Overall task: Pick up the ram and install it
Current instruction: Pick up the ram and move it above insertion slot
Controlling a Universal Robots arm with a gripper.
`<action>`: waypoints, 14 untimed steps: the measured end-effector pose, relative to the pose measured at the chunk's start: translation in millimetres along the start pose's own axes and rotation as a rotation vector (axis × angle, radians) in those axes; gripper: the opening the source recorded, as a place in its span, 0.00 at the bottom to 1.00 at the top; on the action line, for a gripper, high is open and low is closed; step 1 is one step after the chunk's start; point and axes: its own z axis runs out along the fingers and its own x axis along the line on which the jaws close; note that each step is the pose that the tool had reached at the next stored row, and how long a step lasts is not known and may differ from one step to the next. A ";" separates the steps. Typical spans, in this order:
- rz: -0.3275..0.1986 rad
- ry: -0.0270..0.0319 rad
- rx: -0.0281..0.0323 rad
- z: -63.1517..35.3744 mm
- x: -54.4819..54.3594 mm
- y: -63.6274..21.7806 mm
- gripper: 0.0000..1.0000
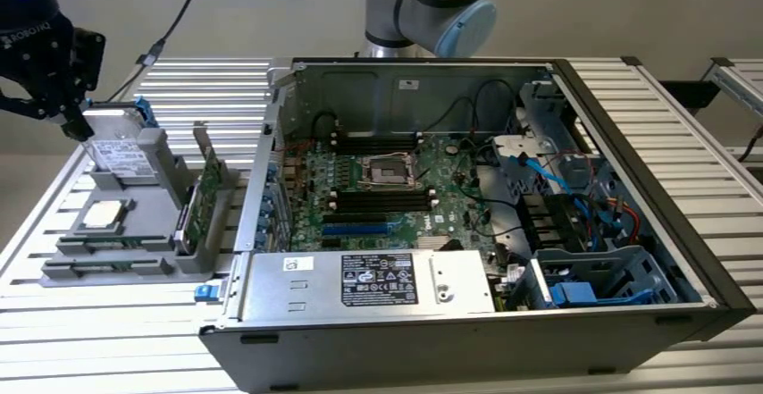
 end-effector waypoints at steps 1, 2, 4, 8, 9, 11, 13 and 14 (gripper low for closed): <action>-0.017 0.0004 0.0007 0.2 0.0 0.0 0.10; -0.035 0.0007 0.0014 0.3 0.0 0.0 0.10; -0.072 0.0015 0.0031 0.7 0.0 0.0 0.10; -0.145 0.0030 0.0061 1.4 -0.1 -0.1 0.10; -0.162 0.0034 0.0069 1.7 -0.1 -0.1 0.10; -0.199 0.0043 0.0083 2.3 -0.1 -0.1 0.10; -0.236 0.0050 0.0099 2.9 -0.1 -0.1 0.10; -0.254 0.0054 0.0107 3.3 -0.1 -0.1 0.10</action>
